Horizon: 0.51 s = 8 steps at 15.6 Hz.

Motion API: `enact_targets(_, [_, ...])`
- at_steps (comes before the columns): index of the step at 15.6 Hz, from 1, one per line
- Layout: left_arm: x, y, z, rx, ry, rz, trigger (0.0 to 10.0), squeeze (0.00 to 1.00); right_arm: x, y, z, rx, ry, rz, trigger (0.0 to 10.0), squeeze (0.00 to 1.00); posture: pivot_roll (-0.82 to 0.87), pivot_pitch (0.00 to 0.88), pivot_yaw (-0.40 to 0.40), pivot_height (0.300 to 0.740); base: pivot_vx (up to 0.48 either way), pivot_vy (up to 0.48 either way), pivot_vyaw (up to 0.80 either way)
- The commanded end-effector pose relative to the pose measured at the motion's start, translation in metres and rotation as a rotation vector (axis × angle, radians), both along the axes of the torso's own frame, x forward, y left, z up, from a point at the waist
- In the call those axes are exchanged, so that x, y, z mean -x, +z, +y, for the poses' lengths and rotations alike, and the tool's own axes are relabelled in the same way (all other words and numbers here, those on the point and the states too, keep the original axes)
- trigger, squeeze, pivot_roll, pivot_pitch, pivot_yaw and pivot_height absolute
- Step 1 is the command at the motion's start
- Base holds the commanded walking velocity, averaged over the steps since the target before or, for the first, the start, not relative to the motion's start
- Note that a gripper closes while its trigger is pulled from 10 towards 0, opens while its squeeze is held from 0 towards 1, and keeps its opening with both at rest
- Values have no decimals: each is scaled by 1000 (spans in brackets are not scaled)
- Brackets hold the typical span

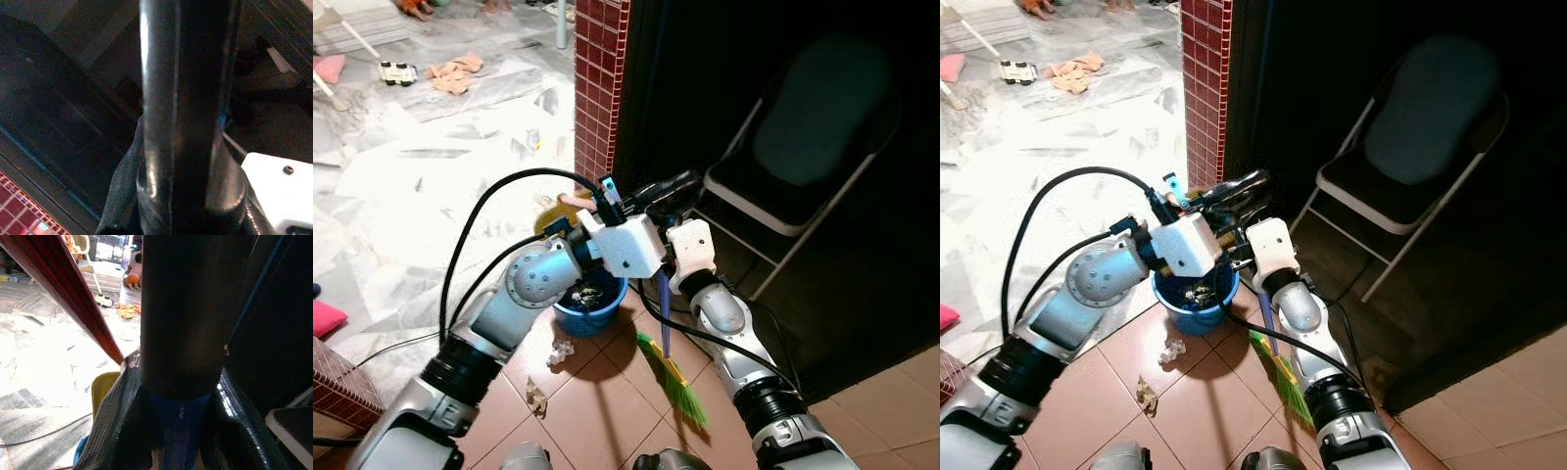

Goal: Sweep floor

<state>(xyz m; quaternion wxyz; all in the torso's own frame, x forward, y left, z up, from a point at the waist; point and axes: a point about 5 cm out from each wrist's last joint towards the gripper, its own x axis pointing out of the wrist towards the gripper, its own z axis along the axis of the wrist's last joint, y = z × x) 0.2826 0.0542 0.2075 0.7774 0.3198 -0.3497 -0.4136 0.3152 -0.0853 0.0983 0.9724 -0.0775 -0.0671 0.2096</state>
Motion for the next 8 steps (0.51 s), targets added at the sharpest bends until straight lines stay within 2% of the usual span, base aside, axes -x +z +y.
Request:
enact_targets(1, [8, 19, -6, 11, -54, -121, 10000, 0, -5, 9, -3, 5, -6, -42, 10000, 0, 29, 0, -73, 740, 0, 0, 0])
enact_targets(2, [3, 25, -3, 48, -9, -130, 10000, 0, -5, 9, -3, 6, -7, -42, 10000, 0, 30, 0, -73, 740, 0, 0, 0])
enact_targets(4, [-10, 44, 6, 181, 91, -110, 10000, 0, -5, 9, -3, 7, -6, -42, 10000, 0, 32, 0, -75, 740, 0, 0, 0])
enact_targets(5, [-20, 59, 16, 286, 164, -78, 10000, 0, -6, 9, -3, 7, -6, -40, 10000, 0, 31, 0, -77, 740, 0, 0, 0])
enact_targets(6, [-25, 68, 23, 328, 203, -75, 10000, 0, -6, 8, -3, 1, -4, -33, 10000, 0, 34, 0, -81, 740, 0, 0, 0])
enact_targets(7, [-28, 77, 29, 361, 233, -82, 10000, 0, -6, 7, -3, -4, -1, -26, 10000, 0, 34, 0, -81, 740, 0, 0, 0])
enact_targets(8, [-30, 95, 40, 427, 285, -119, 10000, 0, -7, 7, -2, 1, 2, -22, 10000, 0, 45, 0, -89, 740, 0, 0, 0])
